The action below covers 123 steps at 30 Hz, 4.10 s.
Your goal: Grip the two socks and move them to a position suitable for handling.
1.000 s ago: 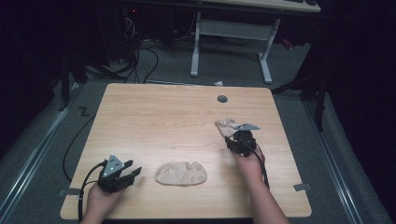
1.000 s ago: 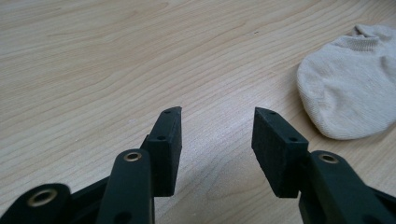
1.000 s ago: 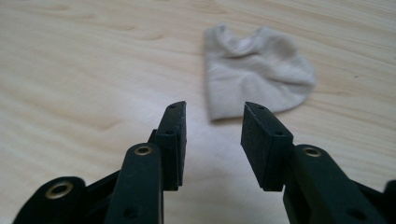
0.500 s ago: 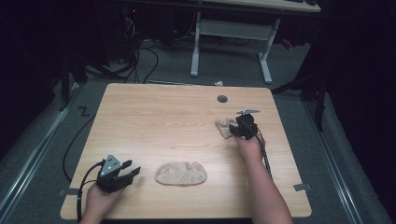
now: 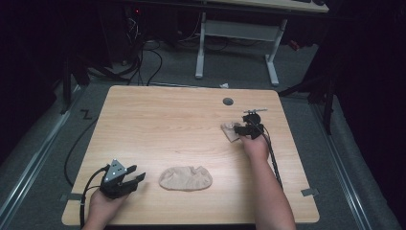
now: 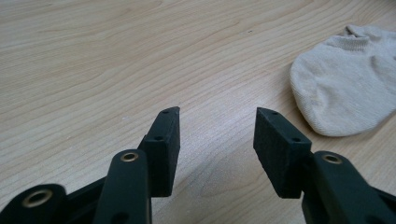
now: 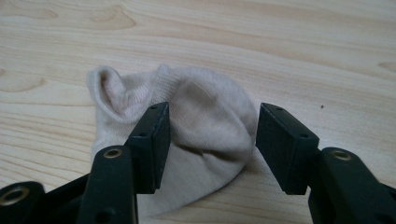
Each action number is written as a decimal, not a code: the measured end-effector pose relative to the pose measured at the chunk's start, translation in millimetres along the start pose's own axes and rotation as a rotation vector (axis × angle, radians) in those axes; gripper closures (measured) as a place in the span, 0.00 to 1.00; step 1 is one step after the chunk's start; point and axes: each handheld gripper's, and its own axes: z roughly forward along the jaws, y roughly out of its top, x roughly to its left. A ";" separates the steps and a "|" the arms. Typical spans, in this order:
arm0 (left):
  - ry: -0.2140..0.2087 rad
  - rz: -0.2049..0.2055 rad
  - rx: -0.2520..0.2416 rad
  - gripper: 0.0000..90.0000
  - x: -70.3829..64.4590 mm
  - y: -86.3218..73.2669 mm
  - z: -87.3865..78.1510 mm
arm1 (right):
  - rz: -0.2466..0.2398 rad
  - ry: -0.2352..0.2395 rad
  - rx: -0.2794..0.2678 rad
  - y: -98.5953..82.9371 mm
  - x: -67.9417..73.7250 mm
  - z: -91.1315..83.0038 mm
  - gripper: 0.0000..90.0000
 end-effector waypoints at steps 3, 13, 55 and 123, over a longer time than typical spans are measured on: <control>0.001 -0.001 -0.001 0.57 -0.4 -0.2 0.8 | 0.014 0.021 0.016 -2.2 -2.1 4.0 0.53; 0.003 0.003 0.001 0.57 -0.2 0.0 1.6 | -0.037 0.026 -0.005 -4.2 4.0 -0.8 0.89; -0.010 0.013 0.011 0.57 -4.2 0.1 4.8 | -0.134 0.018 -0.051 -74.9 23.9 -57.3 0.75; -0.015 0.022 0.020 0.57 -7.1 -0.7 6.2 | -0.215 0.102 -0.187 -57.9 53.9 -126.1 0.97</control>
